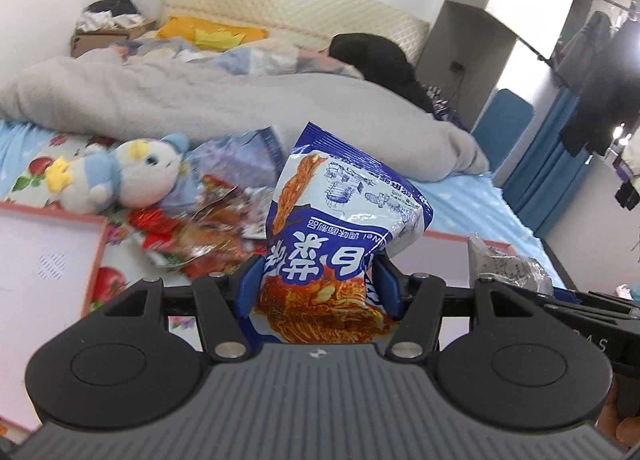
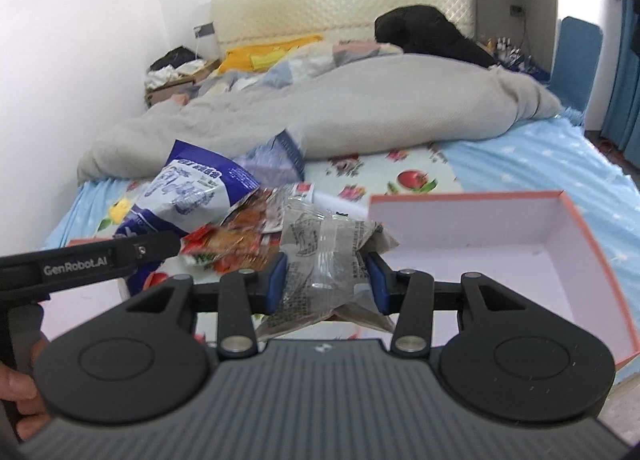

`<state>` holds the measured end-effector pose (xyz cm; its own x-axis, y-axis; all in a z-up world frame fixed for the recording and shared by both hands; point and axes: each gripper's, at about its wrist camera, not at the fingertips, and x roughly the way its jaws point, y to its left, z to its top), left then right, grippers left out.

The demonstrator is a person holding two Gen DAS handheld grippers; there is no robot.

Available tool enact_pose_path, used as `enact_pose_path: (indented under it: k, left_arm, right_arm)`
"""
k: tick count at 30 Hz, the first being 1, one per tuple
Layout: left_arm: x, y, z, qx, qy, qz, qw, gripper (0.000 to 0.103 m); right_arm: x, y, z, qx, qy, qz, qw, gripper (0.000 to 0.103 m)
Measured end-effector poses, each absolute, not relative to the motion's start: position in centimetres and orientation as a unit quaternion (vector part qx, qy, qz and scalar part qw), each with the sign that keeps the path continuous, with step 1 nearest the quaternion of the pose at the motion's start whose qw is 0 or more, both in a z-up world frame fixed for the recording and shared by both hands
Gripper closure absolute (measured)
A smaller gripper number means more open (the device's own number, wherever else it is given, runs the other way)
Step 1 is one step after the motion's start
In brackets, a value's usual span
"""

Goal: Organize snacks
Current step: 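Carry both packets over the larger pink box and lower them inside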

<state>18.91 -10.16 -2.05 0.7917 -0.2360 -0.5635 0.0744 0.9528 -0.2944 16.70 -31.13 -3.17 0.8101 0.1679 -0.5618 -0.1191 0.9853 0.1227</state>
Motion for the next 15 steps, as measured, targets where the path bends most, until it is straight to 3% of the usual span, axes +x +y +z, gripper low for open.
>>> enact_pose_path:
  k: [8,15]
  left_arm:
    - [20.8,-13.7,0.1,-0.128,0.3,-0.128,0.937,0.039]
    - [23.2,-17.7,-0.8,-0.128,0.311,-0.158,0.928,0.039]
  right_arm:
    - [16.7,-34.4,-1.0,0.046,0.272,0.038,0.96,0.057]
    - [17.6,-38.0,-2.4,0.06,0.285,0.0,0.957,0.057]
